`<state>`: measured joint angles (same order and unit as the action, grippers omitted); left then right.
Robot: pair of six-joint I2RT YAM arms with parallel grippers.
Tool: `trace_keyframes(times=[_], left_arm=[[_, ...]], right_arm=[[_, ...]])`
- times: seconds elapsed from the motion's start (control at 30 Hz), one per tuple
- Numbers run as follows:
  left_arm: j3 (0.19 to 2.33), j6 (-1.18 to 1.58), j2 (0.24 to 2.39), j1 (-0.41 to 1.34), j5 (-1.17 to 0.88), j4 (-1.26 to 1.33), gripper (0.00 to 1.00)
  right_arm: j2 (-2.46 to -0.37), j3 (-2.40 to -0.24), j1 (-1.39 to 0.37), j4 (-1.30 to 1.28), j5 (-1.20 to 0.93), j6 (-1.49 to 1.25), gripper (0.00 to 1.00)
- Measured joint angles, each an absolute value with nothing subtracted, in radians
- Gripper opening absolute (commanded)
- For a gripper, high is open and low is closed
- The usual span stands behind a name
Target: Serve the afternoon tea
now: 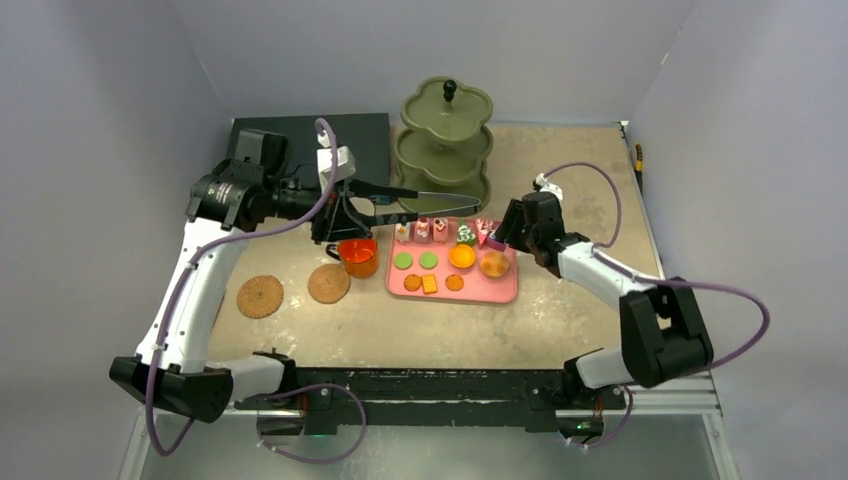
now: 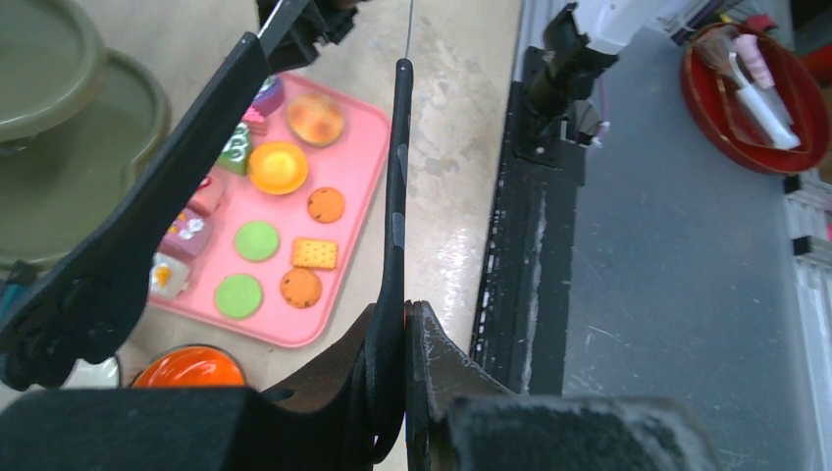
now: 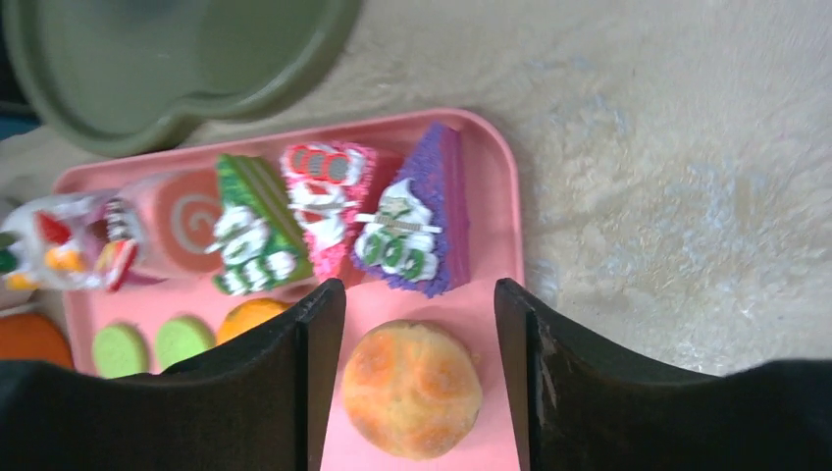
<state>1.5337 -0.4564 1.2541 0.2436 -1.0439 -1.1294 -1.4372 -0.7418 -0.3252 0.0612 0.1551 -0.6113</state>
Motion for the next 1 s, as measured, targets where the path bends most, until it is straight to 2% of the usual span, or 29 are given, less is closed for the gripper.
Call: trace_keyframes(times=[0.13,0.2,0.23,0.4,0.53,0.7,0.8,1.0], left_arm=[[1.483,-0.423,1.215,0.244,-1.134,-1.095,0.0],[1.444,-0.347,1.198,0.244,-1.201,-1.026,0.0],[1.421,-0.294,1.192,0.244,-1.234,-0.977,0.0],[1.377,-0.089,1.201,0.244,-1.309,-0.804,0.0],[1.327,0.084,1.182,0.244,-1.316,-0.633,0.0],[1.152,0.478,1.078,0.245,-1.277,-0.186,0.0],[1.14,0.63,1.058,0.257,-1.261,0.011,0.0],[1.14,0.698,1.048,0.304,-1.241,0.121,0.0]], right_arm=[[-1.269,-0.743,-0.325,0.064,0.081,-0.542,0.81],[-1.161,-0.746,-0.323,0.1,-0.001,-0.509,0.96],[-1.109,-0.748,-0.322,0.136,-0.058,-0.492,0.98],[-0.942,-0.703,-0.325,0.475,-0.36,-0.503,0.98],[-0.933,-0.626,-0.363,0.743,-0.491,-0.559,0.98],[-1.046,-0.626,-0.516,0.887,-0.533,-0.56,0.98],[-1.092,-0.626,-0.573,0.99,-0.544,-0.575,0.98],[-1.181,-0.634,-0.58,1.279,-0.542,-0.675,0.98]])
